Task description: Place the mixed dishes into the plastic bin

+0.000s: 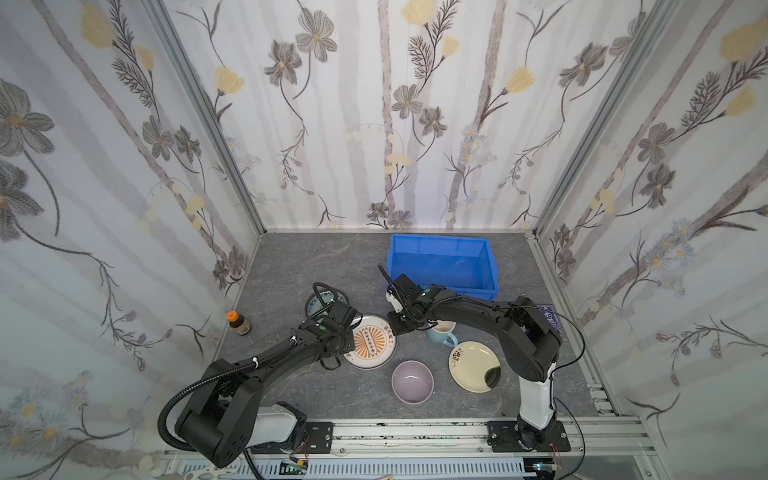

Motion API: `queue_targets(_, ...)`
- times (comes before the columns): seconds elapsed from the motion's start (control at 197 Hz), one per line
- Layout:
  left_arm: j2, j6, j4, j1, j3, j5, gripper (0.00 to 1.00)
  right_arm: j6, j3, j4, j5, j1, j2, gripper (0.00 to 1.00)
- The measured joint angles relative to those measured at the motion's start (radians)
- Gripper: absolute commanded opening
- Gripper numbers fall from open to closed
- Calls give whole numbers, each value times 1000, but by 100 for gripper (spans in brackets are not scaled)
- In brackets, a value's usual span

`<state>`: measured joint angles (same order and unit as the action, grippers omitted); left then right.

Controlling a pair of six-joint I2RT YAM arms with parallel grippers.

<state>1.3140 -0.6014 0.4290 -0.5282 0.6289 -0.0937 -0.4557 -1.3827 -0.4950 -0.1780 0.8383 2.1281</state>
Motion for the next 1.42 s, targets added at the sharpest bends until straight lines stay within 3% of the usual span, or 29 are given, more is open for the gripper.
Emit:
queue_targets(0.447,34,2,-31,0,7,-40,3,-6,25,47,-37,-14,0,11)
queue_targets(0.665,46,4,-56,2,9,-78,3,-5,21,66,-53,-16,14,10)
queue_targets(0.812,45,7,-50,2,14,-81,9,-7,19,65,-63,-22,12,0)
queue_targets(1.021,40,8,-42,2,18,-82,10,-3,16,62,-107,-44,10,0)
queue_targets(1.422,51,11,-15,2,27,-24,42,6,12,62,-138,-43,-23,0)
